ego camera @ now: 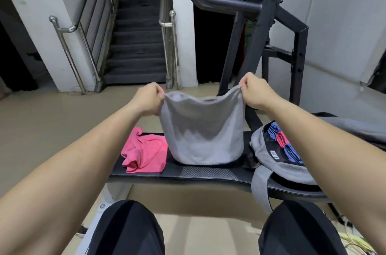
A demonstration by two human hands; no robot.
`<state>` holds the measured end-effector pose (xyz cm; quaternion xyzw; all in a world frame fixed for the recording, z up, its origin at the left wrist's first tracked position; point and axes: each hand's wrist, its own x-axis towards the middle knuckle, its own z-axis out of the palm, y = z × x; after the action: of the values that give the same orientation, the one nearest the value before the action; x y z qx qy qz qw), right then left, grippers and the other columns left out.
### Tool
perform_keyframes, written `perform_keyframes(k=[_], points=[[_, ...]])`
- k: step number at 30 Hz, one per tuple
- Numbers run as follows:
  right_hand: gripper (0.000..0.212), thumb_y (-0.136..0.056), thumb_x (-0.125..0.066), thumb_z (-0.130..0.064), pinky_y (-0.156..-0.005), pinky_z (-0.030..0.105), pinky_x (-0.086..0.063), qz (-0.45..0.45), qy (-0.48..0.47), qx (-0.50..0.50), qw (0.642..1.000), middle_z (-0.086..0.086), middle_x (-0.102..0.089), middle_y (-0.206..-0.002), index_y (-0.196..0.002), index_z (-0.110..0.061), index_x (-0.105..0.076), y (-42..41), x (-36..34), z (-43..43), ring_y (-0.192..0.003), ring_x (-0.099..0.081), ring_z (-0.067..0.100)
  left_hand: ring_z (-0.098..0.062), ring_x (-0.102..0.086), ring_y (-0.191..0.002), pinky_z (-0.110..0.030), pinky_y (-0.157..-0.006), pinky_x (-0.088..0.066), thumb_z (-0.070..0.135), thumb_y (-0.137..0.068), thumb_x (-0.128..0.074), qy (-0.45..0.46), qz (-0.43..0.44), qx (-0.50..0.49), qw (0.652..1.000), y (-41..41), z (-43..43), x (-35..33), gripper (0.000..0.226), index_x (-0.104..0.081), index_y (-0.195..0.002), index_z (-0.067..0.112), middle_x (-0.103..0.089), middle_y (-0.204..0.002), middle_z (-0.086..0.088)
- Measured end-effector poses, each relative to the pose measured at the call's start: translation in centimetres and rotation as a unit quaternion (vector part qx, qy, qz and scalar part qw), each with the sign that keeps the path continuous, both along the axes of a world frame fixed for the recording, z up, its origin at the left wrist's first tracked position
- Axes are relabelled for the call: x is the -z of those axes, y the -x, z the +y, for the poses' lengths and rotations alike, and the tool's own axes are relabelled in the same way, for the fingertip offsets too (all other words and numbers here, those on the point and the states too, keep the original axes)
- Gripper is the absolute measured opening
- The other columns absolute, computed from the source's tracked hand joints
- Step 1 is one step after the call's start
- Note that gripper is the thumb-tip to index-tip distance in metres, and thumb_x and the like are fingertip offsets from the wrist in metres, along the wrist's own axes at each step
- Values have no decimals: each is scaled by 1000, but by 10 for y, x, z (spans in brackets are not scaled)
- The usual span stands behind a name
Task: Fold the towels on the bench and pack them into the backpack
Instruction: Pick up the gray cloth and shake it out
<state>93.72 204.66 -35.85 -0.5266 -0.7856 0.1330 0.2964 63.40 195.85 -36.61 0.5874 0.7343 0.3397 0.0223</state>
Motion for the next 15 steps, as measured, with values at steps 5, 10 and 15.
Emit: perform_keyframes(k=[5,10,15], points=[[16,-104,-34,-12,-66,35,-40,90,-59,49,993,8,-54,-100,-111,-13,-48,1,-11,-12,-85,-53,25,-19,-56,-88,-26,-75,-36,15,-98,-48,-171,-54,-43,983,-2,-12,-6,13,-61,-98,15,-66,-92,-1],[14,-103,-36,-12,-75,35,-41,87,-46,52,994,7,-53,-106,-108,-14,-50,-3,-22,-20,-94,-52,27,-15,-51,-88,-23,-76,-35,18,-99,-50,-159,-30,-52,985,-1,-22,-14,15,-63,-104,13,-63,-99,0],[20,-95,-38,-11,-76,39,-53,101,-26,41,994,5,-57,-104,-101,-17,-56,-6,-19,-17,-90,-56,25,-23,-53,-89,-31,-77,-39,19,-100,-47,-150,-18,-60,987,-1,-24,-10,17,-61,-107,14,-68,-106,-10]])
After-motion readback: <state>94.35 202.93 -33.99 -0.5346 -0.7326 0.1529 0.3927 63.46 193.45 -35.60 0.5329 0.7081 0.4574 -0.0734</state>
